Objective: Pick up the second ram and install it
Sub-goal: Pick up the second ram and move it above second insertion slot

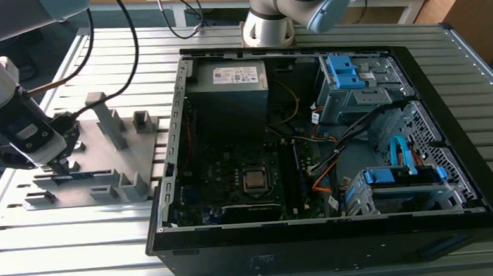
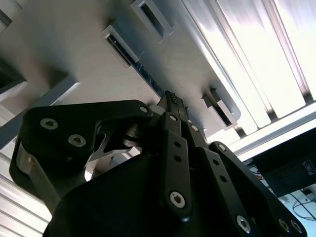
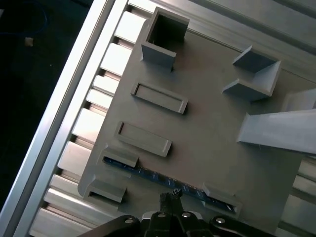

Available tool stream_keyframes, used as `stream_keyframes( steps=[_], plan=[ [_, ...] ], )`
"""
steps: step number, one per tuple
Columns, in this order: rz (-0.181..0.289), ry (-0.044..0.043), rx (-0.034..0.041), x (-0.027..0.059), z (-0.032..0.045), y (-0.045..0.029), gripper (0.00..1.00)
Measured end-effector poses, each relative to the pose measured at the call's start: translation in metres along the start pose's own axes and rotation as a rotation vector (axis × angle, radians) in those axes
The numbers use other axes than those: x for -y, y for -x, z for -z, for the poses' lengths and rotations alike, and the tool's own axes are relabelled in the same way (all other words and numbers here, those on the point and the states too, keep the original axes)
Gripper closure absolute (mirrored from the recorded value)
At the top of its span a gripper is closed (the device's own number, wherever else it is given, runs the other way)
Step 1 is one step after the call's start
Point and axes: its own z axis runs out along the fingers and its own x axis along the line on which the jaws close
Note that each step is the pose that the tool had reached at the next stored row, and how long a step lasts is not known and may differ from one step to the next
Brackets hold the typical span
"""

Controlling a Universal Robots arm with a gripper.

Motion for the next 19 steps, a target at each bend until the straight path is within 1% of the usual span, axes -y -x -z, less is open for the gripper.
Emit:
stream_keyframes(
  steps=[19],
  plan=[
    [0.123,0.0031,-0.0025,0.0000,0.0000,0.0000,0.90]
  ],
)
